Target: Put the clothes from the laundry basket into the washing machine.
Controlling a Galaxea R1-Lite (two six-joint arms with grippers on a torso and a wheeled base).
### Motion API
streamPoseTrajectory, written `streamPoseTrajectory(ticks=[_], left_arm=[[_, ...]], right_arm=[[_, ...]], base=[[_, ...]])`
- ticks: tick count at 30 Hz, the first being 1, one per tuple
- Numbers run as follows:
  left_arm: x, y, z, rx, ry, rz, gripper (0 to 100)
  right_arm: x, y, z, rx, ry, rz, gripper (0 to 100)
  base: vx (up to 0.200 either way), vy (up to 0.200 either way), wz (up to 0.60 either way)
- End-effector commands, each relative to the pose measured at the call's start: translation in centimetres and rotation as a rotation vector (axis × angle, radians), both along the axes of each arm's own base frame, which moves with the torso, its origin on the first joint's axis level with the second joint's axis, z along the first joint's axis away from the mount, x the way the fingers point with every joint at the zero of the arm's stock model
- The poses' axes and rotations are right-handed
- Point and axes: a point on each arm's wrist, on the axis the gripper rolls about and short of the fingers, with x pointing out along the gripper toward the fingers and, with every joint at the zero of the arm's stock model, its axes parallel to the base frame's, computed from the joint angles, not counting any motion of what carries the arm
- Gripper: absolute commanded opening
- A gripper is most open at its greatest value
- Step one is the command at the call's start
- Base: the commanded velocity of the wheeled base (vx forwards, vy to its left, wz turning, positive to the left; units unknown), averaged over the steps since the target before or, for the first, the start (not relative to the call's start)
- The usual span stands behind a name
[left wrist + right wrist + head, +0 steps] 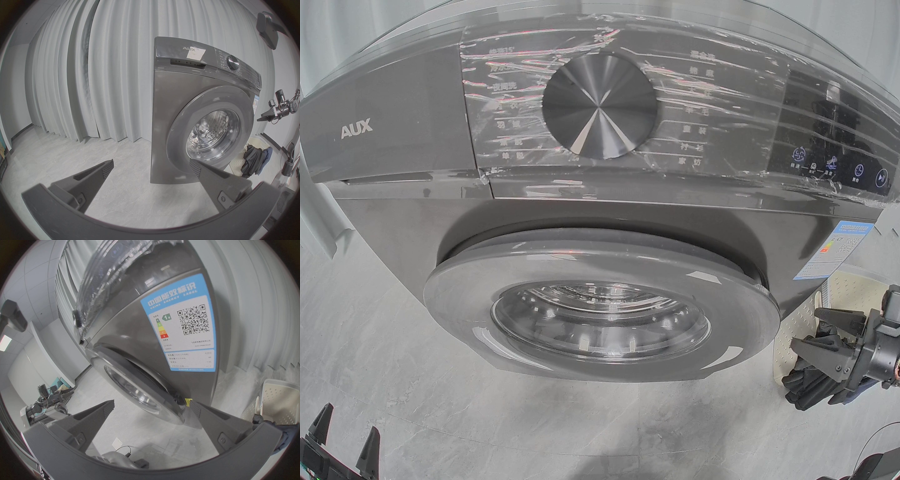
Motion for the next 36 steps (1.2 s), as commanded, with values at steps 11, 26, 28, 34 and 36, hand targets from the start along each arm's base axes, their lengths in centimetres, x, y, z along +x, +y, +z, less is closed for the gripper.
streamPoseTrajectory(ticks=[11, 26, 28, 34, 36], left_arm=[[0.0, 0.0, -0.5, -0.001, 0.004, 0.000, 100], [0.0, 0.0, -0.5, -0.001, 0.004, 0.000, 100], [0.0, 0.0, -0.5, -0.001, 0.004, 0.000, 100], [0.0, 0.0, -0.5, -0.001, 0.004, 0.000, 100], [0.0, 0.0, -0.5, 0.001, 0.004, 0.000, 100]], right_arm=[[4.2, 4.2, -0.9, -0.066, 0.036, 0.013, 100], [3.0, 4.3, -2.2, -0.091, 0.066, 0.052, 100], [2.2, 4.0, -2.4, -0.089, 0.066, 0.063, 100], [1.0, 3.1, -2.3, -0.073, 0.046, 0.054, 100], [1.0, 3.0, -2.2, -0.069, 0.039, 0.046, 100]], base=[[0.000, 0.000, 0.00], [0.000, 0.000, 0.00], [0.000, 0.000, 0.00], [0.000, 0.000, 0.00], [0.000, 0.000, 0.00]])
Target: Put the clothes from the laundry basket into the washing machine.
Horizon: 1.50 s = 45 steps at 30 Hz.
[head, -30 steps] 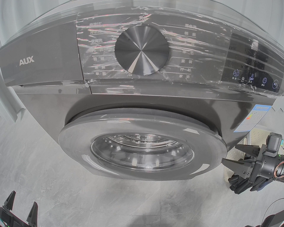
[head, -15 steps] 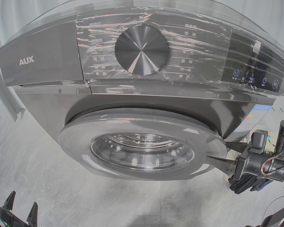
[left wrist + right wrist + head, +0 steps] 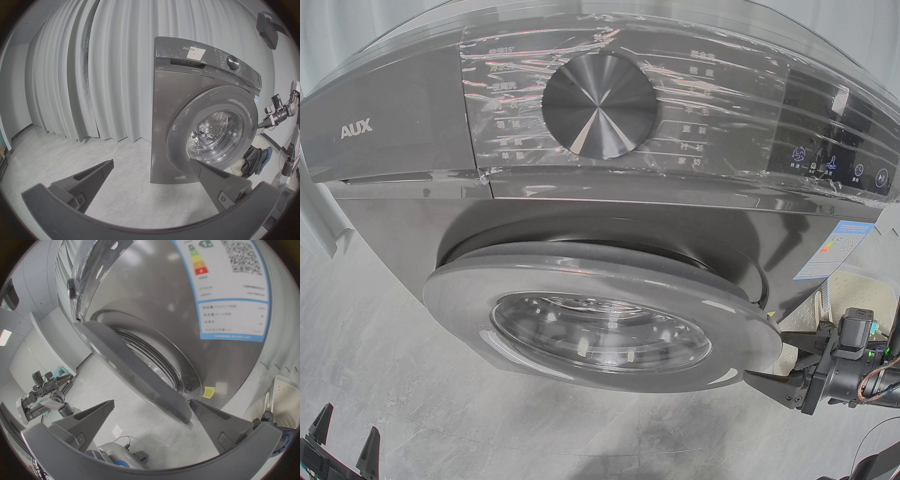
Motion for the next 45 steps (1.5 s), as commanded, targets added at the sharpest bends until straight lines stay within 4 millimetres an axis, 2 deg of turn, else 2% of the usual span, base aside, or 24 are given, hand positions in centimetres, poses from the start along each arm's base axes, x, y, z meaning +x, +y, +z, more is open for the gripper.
streamPoseTrajectory(ticks=[1, 12, 22, 25, 31, 38, 45], left_arm=[[0.0, 0.0, -0.5, -0.001, 0.004, 0.000, 100], [0.0, 0.0, -0.5, -0.001, 0.004, 0.000, 100], [0.0, 0.0, -0.5, -0.001, 0.004, 0.000, 100], [0.0, 0.0, -0.5, 0.001, 0.004, 0.000, 100], [0.0, 0.0, -0.5, 0.001, 0.006, -0.001, 100], [0.0, 0.0, -0.5, 0.001, 0.006, -0.003, 100], [0.0, 0.0, -0.5, 0.001, 0.004, -0.003, 100]], right_arm=[[-0.6, -0.5, 0.5, 0.021, -0.033, -0.014, 100], [1.2, 0.9, 0.1, -0.012, 0.008, 0.004, 100], [0.4, 0.8, -0.8, -0.028, 0.035, 0.033, 100], [-0.5, 0.3, -0.8, -0.020, 0.026, 0.037, 100], [0.0, 0.4, -0.6, -0.017, 0.019, 0.017, 100], [1.1, 1.3, -1.2, -0.046, 0.059, 0.027, 100], [0.4, 1.4, -2.2, -0.070, 0.092, 0.060, 100]], base=[[0.000, 0.000, 0.00], [-0.109, 0.000, 0.00], [0.000, 0.000, 0.00], [0.000, 0.000, 0.00], [0.000, 0.000, 0.00], [-0.171, 0.000, 0.00], [0.000, 0.000, 0.00]])
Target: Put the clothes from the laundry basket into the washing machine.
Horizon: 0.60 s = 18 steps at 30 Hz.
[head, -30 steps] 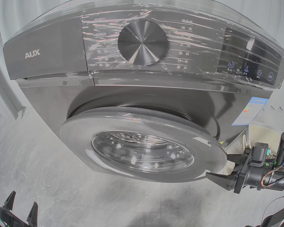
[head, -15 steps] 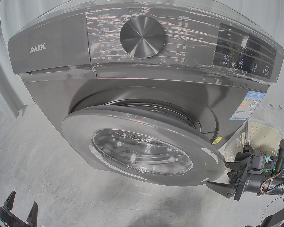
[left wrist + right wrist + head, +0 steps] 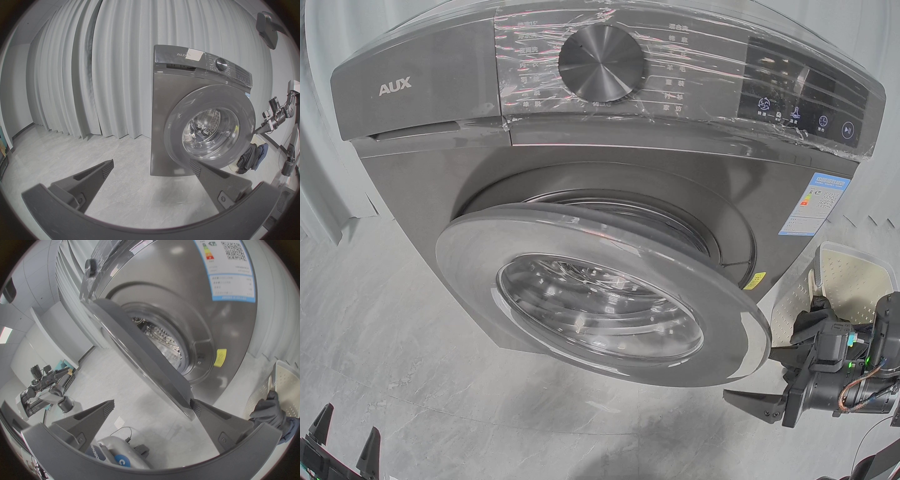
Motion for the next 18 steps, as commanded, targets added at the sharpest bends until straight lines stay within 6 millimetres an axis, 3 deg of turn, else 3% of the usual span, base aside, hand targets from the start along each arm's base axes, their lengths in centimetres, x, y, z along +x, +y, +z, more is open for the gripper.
streamPoseTrajectory(ticks=[1, 10, 16, 18], left_arm=[[0.0, 0.0, -0.5, 0.000, 0.003, 0.000, 100], [0.0, 0.0, -0.5, 0.000, 0.006, -0.001, 100], [0.0, 0.0, -0.5, 0.000, 0.006, -0.001, 100], [0.0, 0.0, -0.5, 0.000, 0.006, -0.001, 100]], right_arm=[[-0.6, 0.0, -0.7, -0.016, 0.023, 0.022, 100], [-0.4, -0.1, 0.0, 0.003, -0.007, 0.009, 100], [0.5, 0.7, -0.4, -0.015, 0.022, 0.014, 100], [0.5, 0.8, -0.6, -0.020, 0.032, 0.021, 100]], base=[[0.000, 0.000, 0.00], [0.000, 0.000, 0.00], [-0.200, 0.000, 0.00], [0.000, 0.000, 0.00]])
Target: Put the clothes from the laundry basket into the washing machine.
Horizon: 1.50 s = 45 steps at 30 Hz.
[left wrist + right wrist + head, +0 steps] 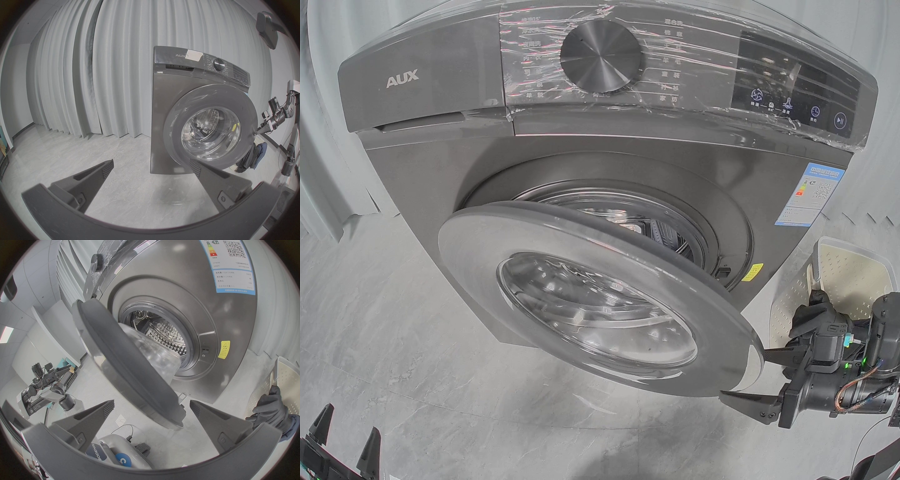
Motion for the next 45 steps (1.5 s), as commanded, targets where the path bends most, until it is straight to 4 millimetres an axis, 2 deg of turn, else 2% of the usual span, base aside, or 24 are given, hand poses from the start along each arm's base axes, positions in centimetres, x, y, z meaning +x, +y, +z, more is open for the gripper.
streamPoseTrajectory(ticks=[1, 12, 37, 45], left_arm=[[0.0, 0.0, -0.4, -0.001, 0.003, 0.000, 100], [0.0, 0.0, -0.4, -0.001, 0.001, 0.002, 100], [0.0, 0.0, -0.4, 0.001, 0.001, 0.000, 100], [0.0, 0.0, -0.4, 0.001, 0.001, 0.000, 100]], right_arm=[[0.3, 0.5, -0.5, -0.017, 0.026, 0.015, 100], [-0.6, 0.5, -1.0, -0.024, 0.042, 0.045, 100], [0.8, -0.1, -0.2, -0.007, 0.014, -0.033, 100], [0.1, 0.2, -0.7, -0.017, 0.036, 0.008, 100]], base=[[0.000, 0.000, 0.00], [0.000, 0.000, 0.00], [0.000, 0.024, 0.00], [-0.150, 0.000, 0.00]])
